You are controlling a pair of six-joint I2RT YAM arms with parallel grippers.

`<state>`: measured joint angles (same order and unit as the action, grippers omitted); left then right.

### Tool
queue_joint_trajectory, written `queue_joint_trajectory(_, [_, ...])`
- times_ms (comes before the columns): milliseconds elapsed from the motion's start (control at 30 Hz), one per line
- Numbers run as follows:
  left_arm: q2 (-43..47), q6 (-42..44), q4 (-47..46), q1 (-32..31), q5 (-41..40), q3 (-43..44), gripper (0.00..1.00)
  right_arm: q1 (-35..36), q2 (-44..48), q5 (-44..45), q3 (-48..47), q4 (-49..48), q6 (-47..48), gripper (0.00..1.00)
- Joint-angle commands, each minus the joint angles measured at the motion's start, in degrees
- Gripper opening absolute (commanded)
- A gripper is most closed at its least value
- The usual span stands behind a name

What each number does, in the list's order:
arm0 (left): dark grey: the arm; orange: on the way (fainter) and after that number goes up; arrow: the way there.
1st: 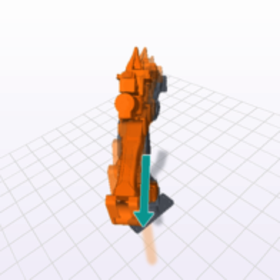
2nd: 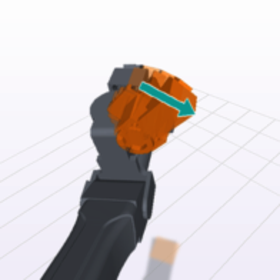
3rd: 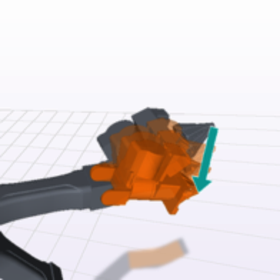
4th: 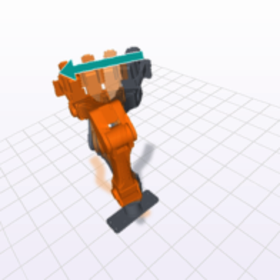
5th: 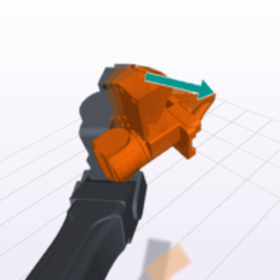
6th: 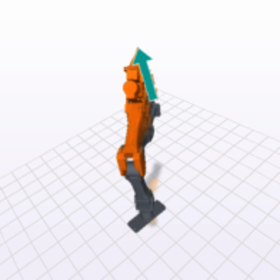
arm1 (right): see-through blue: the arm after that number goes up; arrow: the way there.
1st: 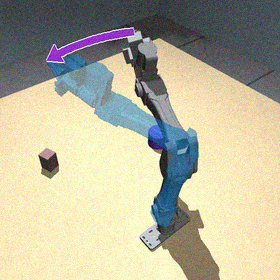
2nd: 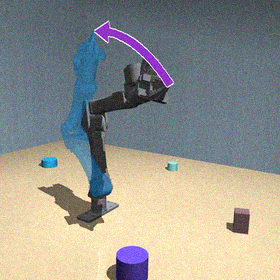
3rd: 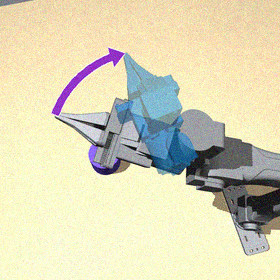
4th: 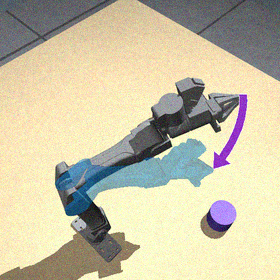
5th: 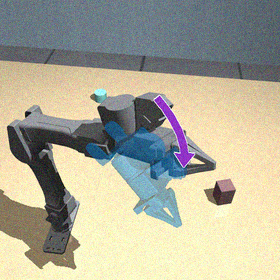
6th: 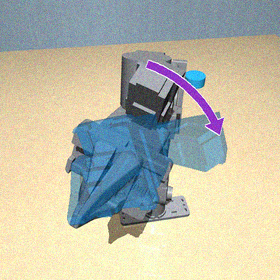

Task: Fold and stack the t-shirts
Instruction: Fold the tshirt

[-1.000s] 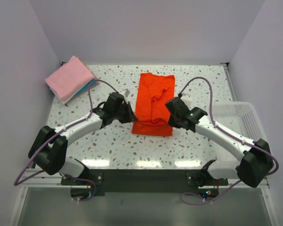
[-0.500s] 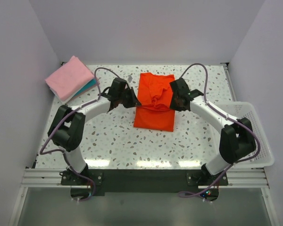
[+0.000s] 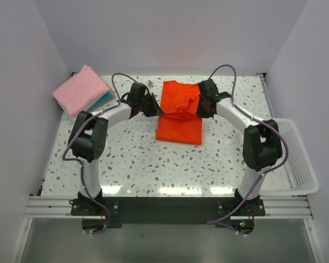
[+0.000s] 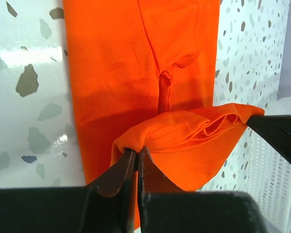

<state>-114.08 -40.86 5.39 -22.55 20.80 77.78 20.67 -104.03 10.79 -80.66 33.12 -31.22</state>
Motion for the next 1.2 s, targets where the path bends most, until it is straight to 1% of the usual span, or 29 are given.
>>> queue_joint_trajectory(0, [-1.49,1.40,-1.96,1.27,1.18,3.78,0.00,-1.06,-2.05,-1.20,-5.19,-1.22,1.78,0.00])
queue_joint_trajectory(200, [-6.50,0.78,-3.28,2.51,3.37,9.05,0.00,-2.30,-7.67,-1.64,-10.74,-0.69,2.13,0.00])
queue_joint_trajectory(233, [-7.81,0.52,-3.80,2.51,3.72,10.45,0.01,-2.47,-9.33,-2.17,-11.44,-0.69,2.13,0.00])
queue_joint_trajectory(267, [-8.34,0.35,-4.33,2.77,3.72,11.07,0.20,-2.65,-10.31,-2.35,-13.19,-0.61,2.04,0.00])
queue_joint_trajectory(300, [-8.78,0.00,-4.51,2.86,3.72,11.60,0.33,-2.91,-11.10,-2.52,-14.16,-0.52,1.96,0.01])
queue_joint_trajectory(333, [-9.40,-0.88,-6.34,3.03,3.55,12.56,0.47,-3.09,-12.15,-2.87,-15.21,-0.34,1.87,0.09])
queue_joint_trajectory(367, [-9.67,-1.23,-7.14,3.29,3.11,13.01,0.60,-3.61,-13.64,-3.83,-17.40,-0.17,1.78,0.26])
queue_joint_trajectory(400, [-9.75,-1.41,-7.23,3.38,2.85,13.62,0.78,-3.79,-14.35,-4.45,-18.55,-0.08,1.78,0.43])
queue_joint_trajectory(467, [-9.23,-0.54,-6.10,3.47,1.45,15.21,0.86,-4.23,-14.80,-5.60,-21.71,0.54,2.04,0.71])
queue_joint_trajectory(500, [-8.88,-0.01,-5.66,3.47,0.92,15.30,0.88,-4.23,-14.54,-5.69,-22.34,0.62,2.30,0.77])
queue_joint_trajectory(567, [-7.13,1.66,-3.02,3.47,-0.48,14.60,0.89,-4.23,-13.66,-5.78,-22.78,0.45,3.09,0.83])
queue_joint_trajectory(600, [-6.42,2.18,-2.41,3.47,-0.84,13.90,0.89,-4.14,-12.53,-5.78,-22.52,0.45,3.36,0.84])
queue_joint_trajectory(700, [-3.17,3.51,-1.78,3.21,-0.67,8.81,0.89,-4.14,-10.15,-6.30,-19.81,0.10,4.33,0.84])
queue_joint_trajectory(733, [-1.51,4.20,-1.61,3.12,-0.76,5.58,0.89,-4.23,-8.40,-6.48,-18.75,-0.16,4.42,0.84])
queue_joint_trajectory(833, [1.92,5.87,-1.17,2.42,-2.25,-0.58,0.87,-4.23,-5.15,-8.14,-13.48,-0.43,4.07,0.84])
queue_joint_trajectory(967, [5.53,7.02,-1.08,0.67,-3.13,-6.49,0.84,-4.23,-1.28,-12.00,-4.01,-2.09,4.06,0.83])
queue_joint_trajectory(1133, [9.75,5.97,-2.57,-0.83,-3.57,-13.69,0.82,-4.14,3.12,-16.93,4.89,-3.77,3.19,0.82])
queue_joint_trajectory(1167, [10.10,5.71,-2.66,-1.18,-3.92,-14.49,0.81,-4.14,4.87,-17.90,7.95,-4.03,3.01,0.82])
